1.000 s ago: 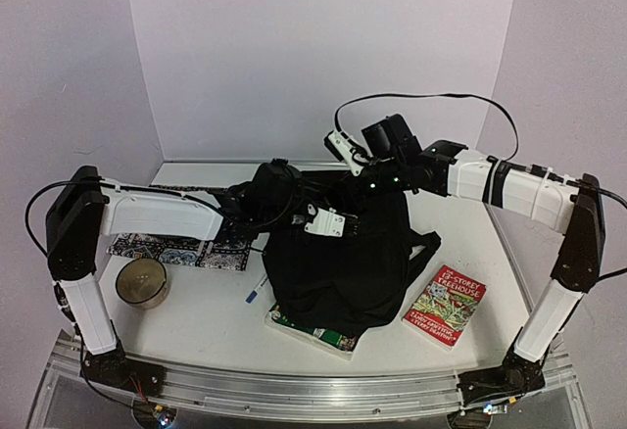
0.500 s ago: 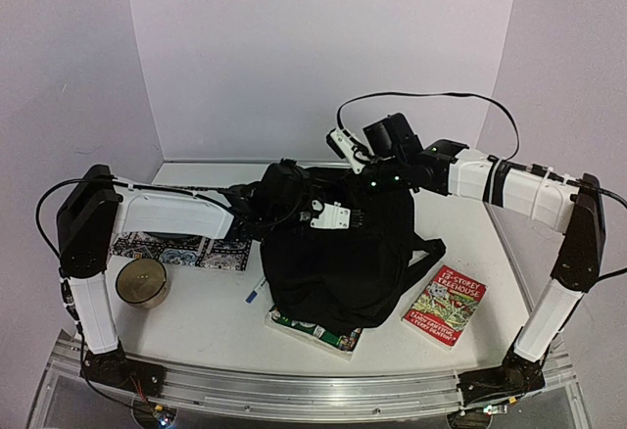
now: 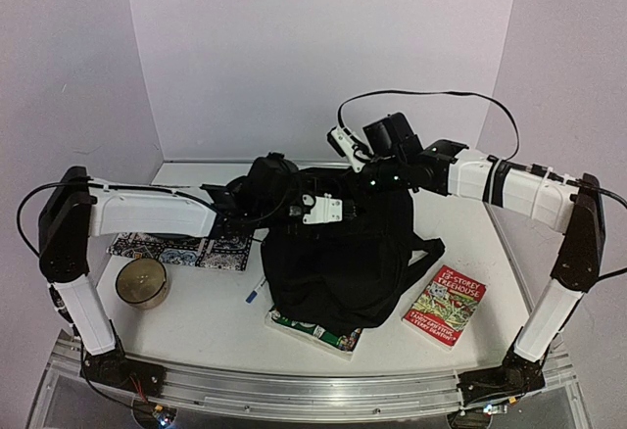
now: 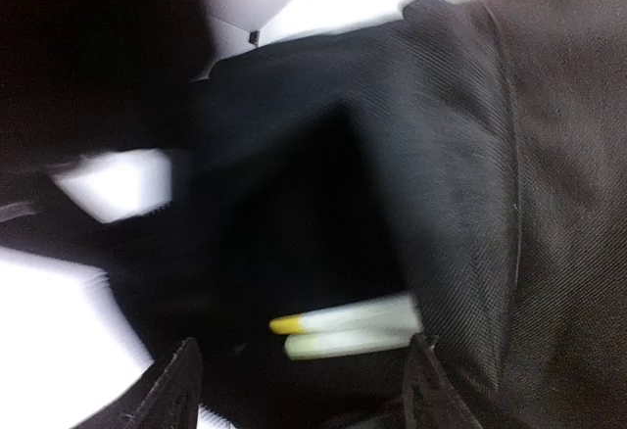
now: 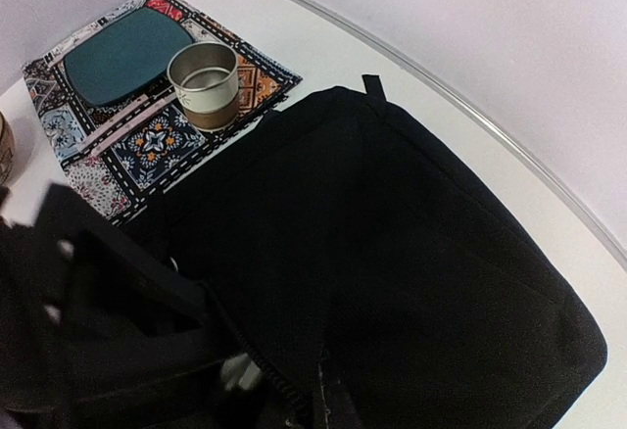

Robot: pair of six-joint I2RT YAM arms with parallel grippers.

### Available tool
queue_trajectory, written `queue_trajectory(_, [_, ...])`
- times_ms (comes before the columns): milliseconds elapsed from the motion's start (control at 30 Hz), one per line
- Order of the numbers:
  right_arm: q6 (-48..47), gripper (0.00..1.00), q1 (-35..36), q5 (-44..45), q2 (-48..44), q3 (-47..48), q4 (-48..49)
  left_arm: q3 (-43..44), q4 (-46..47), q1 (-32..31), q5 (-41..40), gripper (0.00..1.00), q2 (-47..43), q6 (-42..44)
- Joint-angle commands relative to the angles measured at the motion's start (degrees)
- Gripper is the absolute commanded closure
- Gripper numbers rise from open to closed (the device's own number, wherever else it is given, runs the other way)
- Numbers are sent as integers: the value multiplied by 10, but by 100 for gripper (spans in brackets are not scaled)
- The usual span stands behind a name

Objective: Pack the student bag
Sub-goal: Place the pen in the lower front pocket of the bag, then pick up the pen at the center of the board.

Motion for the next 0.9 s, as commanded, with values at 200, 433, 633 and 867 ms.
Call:
queue_trajectory(200, [-1,100,0,15,-11,1,7,-58,29,5,-1,20,-173,-247])
queue_trajectory(433, [-1,100,-8,14,-16,-14,6,-74,-70,9,-67,15,-222,-438])
queue_trajectory(633, [-3,100,-14,18,-31,-36,6,-99,-162,37,-61,15,-246,-624])
queue_trajectory(867, [1,100,-21,24,-51,-62,4,-111,-302,65,-44,13,-244,-772])
